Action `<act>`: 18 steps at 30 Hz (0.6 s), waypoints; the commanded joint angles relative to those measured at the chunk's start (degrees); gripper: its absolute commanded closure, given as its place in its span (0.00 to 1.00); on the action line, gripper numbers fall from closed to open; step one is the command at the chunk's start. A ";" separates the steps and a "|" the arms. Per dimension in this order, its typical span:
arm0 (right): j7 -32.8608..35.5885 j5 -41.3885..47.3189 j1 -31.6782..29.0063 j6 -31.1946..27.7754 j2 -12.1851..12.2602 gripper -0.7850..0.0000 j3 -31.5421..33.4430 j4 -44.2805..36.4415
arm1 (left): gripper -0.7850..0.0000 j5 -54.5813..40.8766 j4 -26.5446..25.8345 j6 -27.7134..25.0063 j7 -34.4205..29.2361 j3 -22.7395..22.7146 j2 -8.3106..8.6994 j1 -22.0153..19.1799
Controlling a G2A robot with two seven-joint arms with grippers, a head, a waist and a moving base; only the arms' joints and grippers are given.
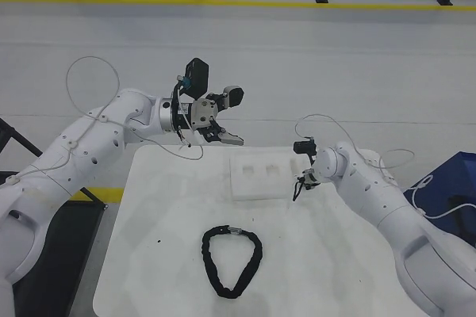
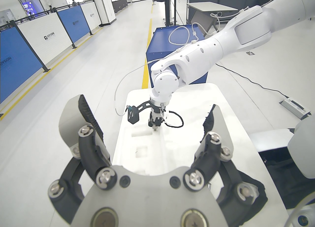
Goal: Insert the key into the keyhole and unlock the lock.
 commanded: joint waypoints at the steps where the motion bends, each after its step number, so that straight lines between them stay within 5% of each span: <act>1: 0.26 -0.90 0.14 0.93 0.08 1.00 0.17 -0.66 | 0.00 0.00 0.00 0.00 0.00 0.00 0.00 0.00; 9: 1.83 -2.91 -0.51 1.49 1.77 1.00 3.02 -6.15 | 0.00 0.00 0.00 0.00 0.00 0.00 0.00 0.00; 18: 3.42 -3.82 -6.22 -0.68 7.09 1.00 11.87 -20.61 | 0.00 0.00 0.00 0.00 0.00 0.00 0.00 0.00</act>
